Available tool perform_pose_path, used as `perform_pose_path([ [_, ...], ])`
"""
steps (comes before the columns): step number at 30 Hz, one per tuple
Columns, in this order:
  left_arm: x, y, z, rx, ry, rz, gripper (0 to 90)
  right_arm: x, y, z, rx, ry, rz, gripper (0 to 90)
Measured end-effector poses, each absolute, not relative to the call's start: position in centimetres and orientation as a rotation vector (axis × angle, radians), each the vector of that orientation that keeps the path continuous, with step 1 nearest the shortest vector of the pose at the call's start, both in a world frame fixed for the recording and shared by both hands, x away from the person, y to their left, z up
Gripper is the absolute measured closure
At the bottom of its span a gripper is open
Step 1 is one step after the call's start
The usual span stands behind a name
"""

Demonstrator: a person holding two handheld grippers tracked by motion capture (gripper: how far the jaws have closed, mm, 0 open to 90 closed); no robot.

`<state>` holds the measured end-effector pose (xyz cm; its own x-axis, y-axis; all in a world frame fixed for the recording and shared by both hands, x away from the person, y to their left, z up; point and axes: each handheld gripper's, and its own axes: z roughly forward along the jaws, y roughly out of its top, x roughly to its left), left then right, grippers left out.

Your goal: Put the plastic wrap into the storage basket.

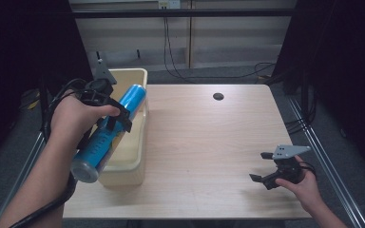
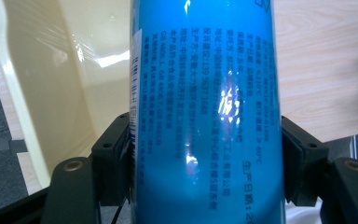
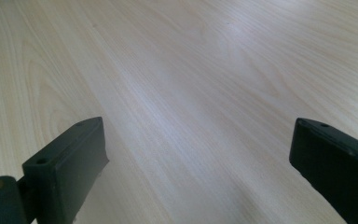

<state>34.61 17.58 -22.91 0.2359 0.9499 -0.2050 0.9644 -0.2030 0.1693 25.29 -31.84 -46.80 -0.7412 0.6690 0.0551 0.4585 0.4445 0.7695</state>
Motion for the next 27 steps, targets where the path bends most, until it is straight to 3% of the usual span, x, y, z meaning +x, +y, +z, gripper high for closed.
perform_pose_path([
  [27,34.1,20.8,-25.1,2.201,1.918,-0.041,32.3,25.4,-31.9,-46.9,0.971,2.434,1.177,3.7],
])
